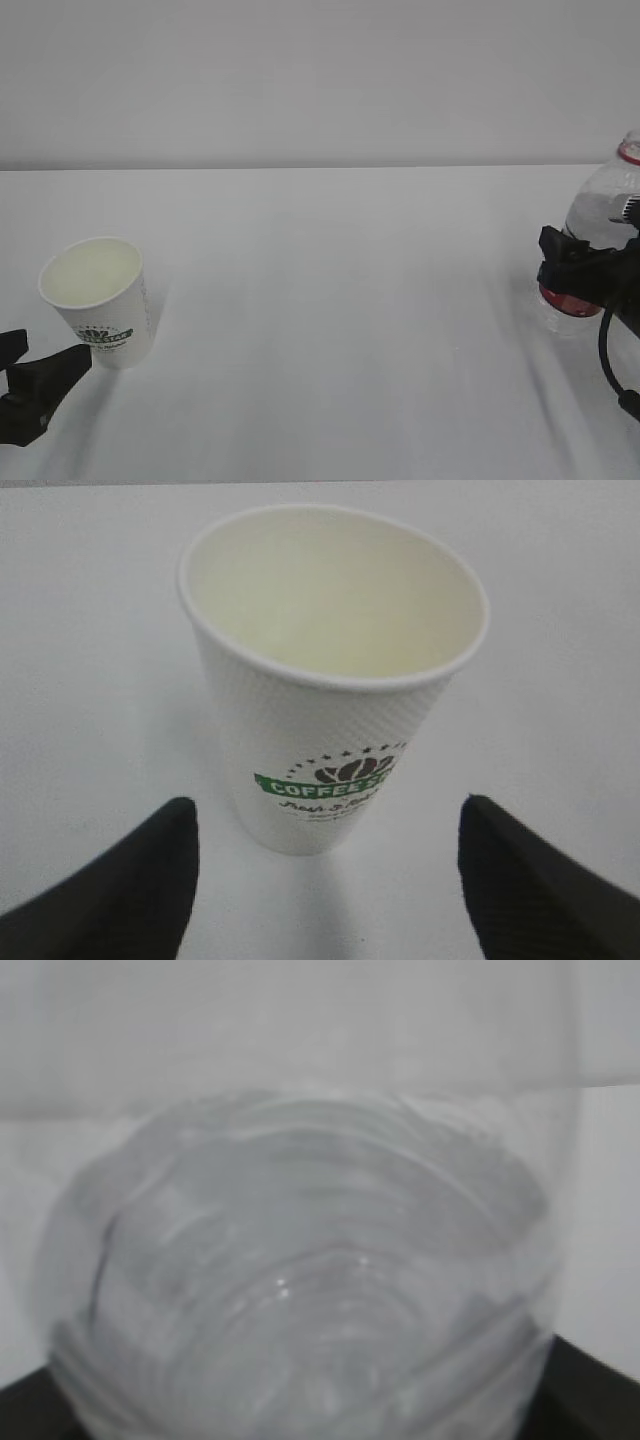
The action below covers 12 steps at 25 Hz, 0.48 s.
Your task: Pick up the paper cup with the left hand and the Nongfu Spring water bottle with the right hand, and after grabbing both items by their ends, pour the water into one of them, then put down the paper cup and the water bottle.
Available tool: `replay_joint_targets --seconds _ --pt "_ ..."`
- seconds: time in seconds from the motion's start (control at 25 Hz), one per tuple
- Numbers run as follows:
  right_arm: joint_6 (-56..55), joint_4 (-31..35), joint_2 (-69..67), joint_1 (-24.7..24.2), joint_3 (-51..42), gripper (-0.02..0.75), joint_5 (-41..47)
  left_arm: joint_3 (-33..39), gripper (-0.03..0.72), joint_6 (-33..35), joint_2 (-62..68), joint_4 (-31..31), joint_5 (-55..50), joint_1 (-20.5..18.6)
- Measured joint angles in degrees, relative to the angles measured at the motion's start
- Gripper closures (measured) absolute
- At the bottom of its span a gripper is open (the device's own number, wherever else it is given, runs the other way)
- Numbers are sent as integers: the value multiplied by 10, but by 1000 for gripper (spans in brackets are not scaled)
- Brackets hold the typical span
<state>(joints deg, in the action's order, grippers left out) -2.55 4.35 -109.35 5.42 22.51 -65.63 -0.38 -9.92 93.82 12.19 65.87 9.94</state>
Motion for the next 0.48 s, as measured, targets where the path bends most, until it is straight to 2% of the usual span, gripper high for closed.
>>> replay_joint_targets --seconds 0.16,0.48 --pt "0 0 0 0 0 243 -1 0 97 0 0 0 0 0" --pt "0 0 0 0 0 267 -1 0 97 0 0 0 0 0"
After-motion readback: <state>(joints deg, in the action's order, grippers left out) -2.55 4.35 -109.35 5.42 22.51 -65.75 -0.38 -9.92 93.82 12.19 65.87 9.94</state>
